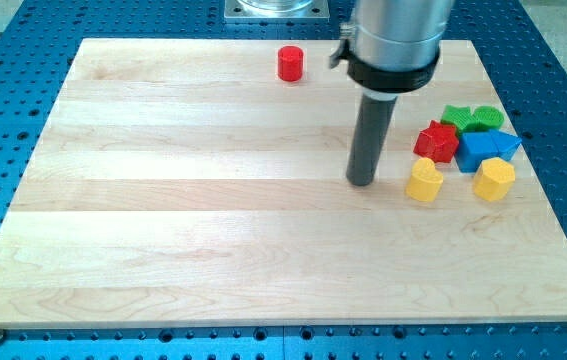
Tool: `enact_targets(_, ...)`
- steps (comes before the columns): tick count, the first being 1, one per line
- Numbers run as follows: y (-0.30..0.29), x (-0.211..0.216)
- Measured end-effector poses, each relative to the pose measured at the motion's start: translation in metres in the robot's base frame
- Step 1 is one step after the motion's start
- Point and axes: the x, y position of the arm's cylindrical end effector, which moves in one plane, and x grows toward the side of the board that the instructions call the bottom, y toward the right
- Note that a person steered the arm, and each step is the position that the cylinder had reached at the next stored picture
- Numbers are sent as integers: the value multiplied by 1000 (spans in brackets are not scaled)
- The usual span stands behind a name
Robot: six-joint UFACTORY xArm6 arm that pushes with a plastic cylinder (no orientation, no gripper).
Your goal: Place the heart to the left of hexagon
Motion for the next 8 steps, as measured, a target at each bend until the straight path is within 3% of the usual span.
enact_targets(1,17,4)
enact_targets(2,73,4)
enact_targets(4,93,14)
enact_targets(5,59,14)
enact_targets(6,-18,19)
enact_targets(8,-59,66)
